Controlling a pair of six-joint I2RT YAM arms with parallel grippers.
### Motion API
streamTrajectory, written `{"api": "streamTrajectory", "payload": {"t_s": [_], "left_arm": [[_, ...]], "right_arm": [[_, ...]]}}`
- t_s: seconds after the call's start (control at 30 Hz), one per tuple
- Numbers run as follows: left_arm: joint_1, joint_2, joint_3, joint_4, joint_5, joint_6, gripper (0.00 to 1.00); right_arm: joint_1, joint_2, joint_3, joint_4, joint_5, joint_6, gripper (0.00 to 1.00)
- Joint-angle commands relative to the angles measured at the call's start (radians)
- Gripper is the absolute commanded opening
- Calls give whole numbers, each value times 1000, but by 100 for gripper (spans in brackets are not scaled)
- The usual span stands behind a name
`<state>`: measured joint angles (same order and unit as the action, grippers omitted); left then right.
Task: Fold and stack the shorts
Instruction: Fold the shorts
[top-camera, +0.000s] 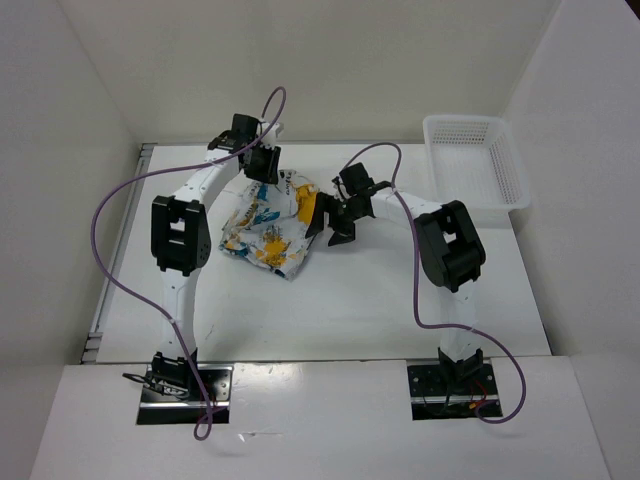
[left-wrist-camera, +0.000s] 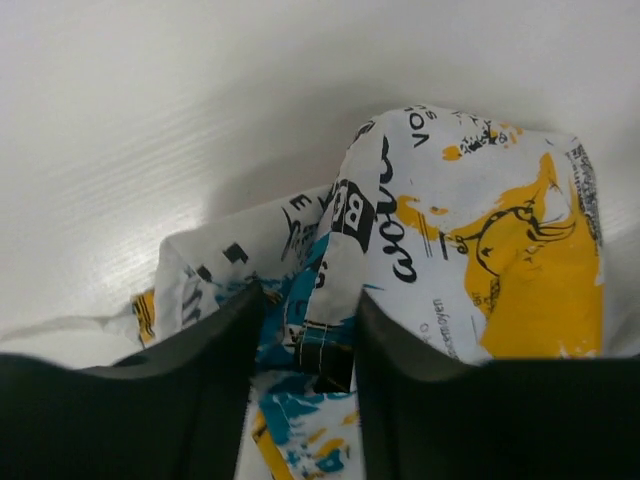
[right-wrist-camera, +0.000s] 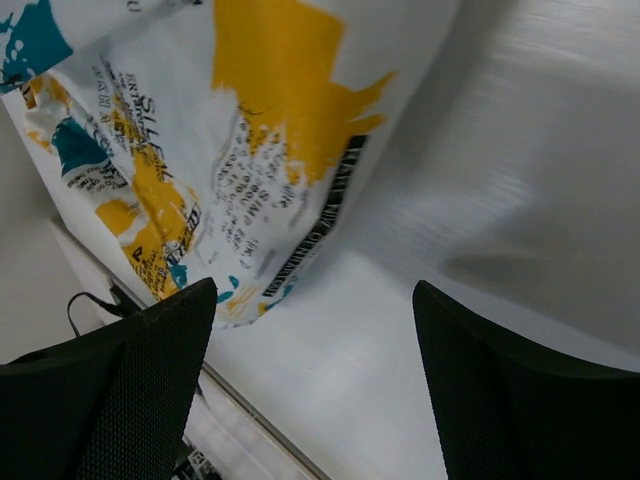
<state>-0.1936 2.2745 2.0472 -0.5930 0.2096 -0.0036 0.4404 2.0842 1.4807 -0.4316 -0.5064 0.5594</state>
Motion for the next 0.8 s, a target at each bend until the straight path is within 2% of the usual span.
{"api": "streamTrajectory", "payload": {"t_s": [0.0, 0.03, 0.1, 0.2, 0.27, 0.3, 0.4, 0.43, 0.47, 0.53, 0.63, 0.73, 0.77], "left_arm": [[12, 57, 73, 44, 19, 4, 43], [13, 57, 73, 59, 10, 4, 28], [42, 66, 84, 87, -41, 4, 15], [82, 77, 119, 107, -110, 4, 12], [92, 109, 137, 107, -134, 4, 20], [92, 109, 146, 107, -134, 4, 38], [92, 147, 146, 107, -163, 4, 57], [92, 148, 146, 107, -164, 4, 73], [92, 148, 146, 107, -164, 4, 80], [102, 148, 122, 107, -164, 4, 90], [127, 94, 113, 98, -158, 4, 92], [183, -16, 56, 38, 56, 4, 93], [183, -48, 32, 26, 85, 4, 93]], "right_arm": [[35, 19, 46, 54, -8, 0, 83], [46, 19, 46, 54, -7, 13, 83], [69, 28, 26, 54, 17, 54, 82], [78, 28, 6, 65, 46, 86, 81], [89, 51, 6, 65, 57, 86, 79], [89, 60, 19, 65, 57, 86, 79], [107, 86, 64, 86, 57, 86, 79], [107, 100, 85, 86, 57, 76, 79], [116, 100, 96, 96, 57, 76, 79], [126, 112, 115, 105, 57, 76, 79], [126, 125, 127, 105, 57, 76, 79], [126, 134, 127, 105, 57, 76, 76], [126, 134, 112, 105, 57, 76, 76]]}}
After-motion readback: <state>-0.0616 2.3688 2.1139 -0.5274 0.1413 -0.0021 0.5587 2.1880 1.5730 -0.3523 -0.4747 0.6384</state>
